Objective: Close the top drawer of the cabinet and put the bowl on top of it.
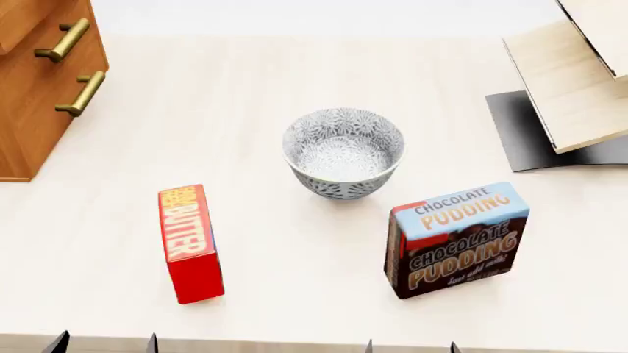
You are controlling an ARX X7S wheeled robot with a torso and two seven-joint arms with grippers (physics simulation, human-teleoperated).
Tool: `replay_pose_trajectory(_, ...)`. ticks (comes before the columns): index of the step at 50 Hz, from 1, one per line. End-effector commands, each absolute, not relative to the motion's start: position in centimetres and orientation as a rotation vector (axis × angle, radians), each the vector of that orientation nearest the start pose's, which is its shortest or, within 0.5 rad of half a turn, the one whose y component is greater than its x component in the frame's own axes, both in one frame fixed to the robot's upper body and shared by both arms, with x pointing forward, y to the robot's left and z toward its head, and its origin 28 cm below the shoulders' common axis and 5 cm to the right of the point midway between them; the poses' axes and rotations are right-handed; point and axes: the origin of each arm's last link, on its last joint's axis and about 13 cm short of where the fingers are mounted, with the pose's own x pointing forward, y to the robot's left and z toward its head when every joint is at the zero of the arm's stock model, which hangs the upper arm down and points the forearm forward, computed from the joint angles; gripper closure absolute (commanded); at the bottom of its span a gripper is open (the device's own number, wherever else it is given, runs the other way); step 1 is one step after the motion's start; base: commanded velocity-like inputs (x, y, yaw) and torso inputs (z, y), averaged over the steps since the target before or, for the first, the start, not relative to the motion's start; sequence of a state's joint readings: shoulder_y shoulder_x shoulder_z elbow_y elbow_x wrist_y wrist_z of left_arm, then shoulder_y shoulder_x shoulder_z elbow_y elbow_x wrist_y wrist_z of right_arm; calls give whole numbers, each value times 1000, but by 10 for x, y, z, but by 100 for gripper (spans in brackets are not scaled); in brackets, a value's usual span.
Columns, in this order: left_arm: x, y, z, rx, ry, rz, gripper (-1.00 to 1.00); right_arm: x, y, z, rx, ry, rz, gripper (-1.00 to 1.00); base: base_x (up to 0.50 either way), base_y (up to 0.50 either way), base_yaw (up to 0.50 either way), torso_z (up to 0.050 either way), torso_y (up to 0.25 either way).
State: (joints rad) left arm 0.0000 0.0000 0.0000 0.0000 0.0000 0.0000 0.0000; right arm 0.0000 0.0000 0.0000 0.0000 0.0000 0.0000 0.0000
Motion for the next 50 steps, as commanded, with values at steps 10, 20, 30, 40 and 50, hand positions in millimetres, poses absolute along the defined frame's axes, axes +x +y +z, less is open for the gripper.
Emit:
replay_pose_trajectory(10, 211, 205, 12, 24, 11, 10, -100, 211, -98, 13, 13, 9, -19, -100, 0, 0, 0, 0, 0)
replay_pose_trajectory(20, 211, 205, 12, 26, 16, 16, -100, 211, -98, 12, 22, 7, -13, -100, 0, 0, 0, 0, 0)
replay_pose_trajectory(30, 212, 205, 12, 61, 8, 37, -100, 212, -98, 12, 32, 16, -17, -100, 0, 0, 0, 7, 2)
replay_pose_trajectory(40, 214, 205, 11, 71, 21, 39, -100, 212, -97, 12, 30, 17, -13, -100, 0, 0, 0, 50, 18)
replay_pose_trajectory(50, 213, 205, 12, 65, 19, 39, -100, 212, -97, 12, 32, 13, -13, -100, 0, 0, 0, 50, 19)
